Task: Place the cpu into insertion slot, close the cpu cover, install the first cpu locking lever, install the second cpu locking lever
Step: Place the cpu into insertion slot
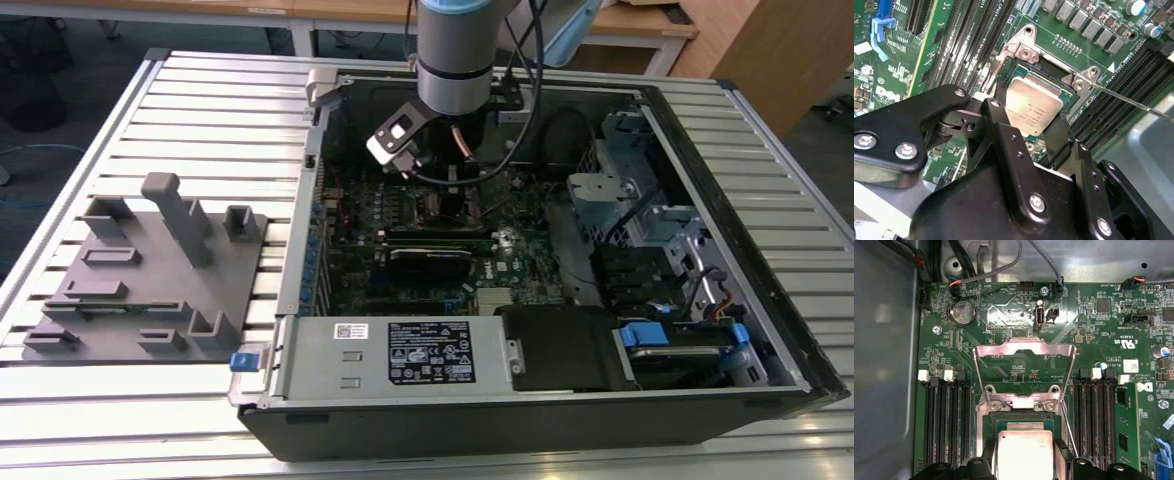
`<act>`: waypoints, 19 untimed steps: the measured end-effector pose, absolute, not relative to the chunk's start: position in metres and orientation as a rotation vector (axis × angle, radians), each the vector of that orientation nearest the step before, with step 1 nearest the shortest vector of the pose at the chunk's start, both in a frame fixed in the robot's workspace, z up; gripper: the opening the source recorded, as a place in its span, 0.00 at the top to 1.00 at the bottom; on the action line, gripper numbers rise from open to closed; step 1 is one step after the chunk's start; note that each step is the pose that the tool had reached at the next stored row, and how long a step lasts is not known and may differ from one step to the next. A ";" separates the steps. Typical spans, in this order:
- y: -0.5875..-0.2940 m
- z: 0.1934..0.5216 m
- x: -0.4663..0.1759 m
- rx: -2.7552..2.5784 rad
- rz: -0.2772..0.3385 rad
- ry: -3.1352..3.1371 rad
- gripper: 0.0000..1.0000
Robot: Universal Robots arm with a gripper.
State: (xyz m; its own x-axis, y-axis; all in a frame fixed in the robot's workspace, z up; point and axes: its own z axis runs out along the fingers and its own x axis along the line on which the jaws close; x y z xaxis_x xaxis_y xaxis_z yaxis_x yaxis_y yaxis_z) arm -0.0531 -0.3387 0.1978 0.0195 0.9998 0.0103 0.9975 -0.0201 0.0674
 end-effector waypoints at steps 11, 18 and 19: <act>-0.339 0.196 -0.053 2.205 0.085 2.179 0.46; -0.339 0.198 -0.053 2.204 0.085 2.180 0.46; -0.339 0.198 -0.053 2.204 0.085 2.180 0.46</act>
